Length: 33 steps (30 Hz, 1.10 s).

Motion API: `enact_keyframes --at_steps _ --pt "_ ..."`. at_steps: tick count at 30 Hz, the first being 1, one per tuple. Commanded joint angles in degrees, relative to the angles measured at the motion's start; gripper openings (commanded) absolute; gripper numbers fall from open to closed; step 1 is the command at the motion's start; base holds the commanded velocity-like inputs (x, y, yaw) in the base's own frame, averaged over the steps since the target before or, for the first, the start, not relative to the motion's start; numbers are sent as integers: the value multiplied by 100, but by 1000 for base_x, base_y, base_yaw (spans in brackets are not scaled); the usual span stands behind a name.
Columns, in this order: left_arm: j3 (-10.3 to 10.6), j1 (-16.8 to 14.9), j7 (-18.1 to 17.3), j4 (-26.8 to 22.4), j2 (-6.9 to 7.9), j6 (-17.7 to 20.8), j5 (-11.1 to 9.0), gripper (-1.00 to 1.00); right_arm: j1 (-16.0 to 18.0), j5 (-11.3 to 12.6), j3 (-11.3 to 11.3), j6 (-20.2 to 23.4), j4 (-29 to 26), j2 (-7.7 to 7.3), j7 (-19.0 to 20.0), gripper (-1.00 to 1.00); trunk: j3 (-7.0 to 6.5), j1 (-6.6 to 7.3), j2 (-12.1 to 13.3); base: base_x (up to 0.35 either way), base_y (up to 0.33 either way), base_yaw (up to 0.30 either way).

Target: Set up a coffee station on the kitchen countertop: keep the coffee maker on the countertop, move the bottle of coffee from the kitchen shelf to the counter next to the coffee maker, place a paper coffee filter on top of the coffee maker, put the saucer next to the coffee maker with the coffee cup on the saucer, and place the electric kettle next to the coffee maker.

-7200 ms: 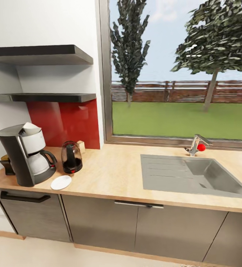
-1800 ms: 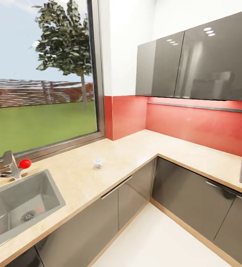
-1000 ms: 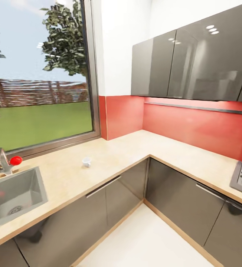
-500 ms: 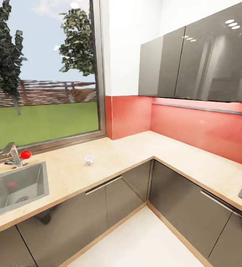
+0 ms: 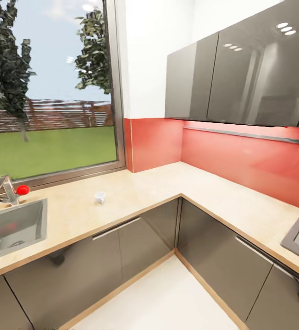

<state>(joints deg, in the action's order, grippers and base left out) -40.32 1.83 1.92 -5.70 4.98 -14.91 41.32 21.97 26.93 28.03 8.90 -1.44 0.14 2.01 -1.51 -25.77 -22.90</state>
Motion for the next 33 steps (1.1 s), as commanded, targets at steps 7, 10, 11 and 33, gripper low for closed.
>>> enact_keyframes --at_steps 7,10,11,33 --pt "-29 2 25 -1 -3 -21 60 100 0 50 46 24 -6 -5 10 100 0 -2 -2 37 -280 242" --pt "-29 2 26 -1 -5 -21 57 100 0 50 46 24 -6 -6 10 100 0 -2 -2 126 -286 268" --pt "-32 2 25 -1 -2 -21 55 100 0 50 49 24 -6 -6 10 100 0 -2 -2 131 -290 270" --pt "-87 2 25 -1 3 -21 35 100 0 51 49 24 -5 3 10 100 0 -2 -2 31 -108 272"
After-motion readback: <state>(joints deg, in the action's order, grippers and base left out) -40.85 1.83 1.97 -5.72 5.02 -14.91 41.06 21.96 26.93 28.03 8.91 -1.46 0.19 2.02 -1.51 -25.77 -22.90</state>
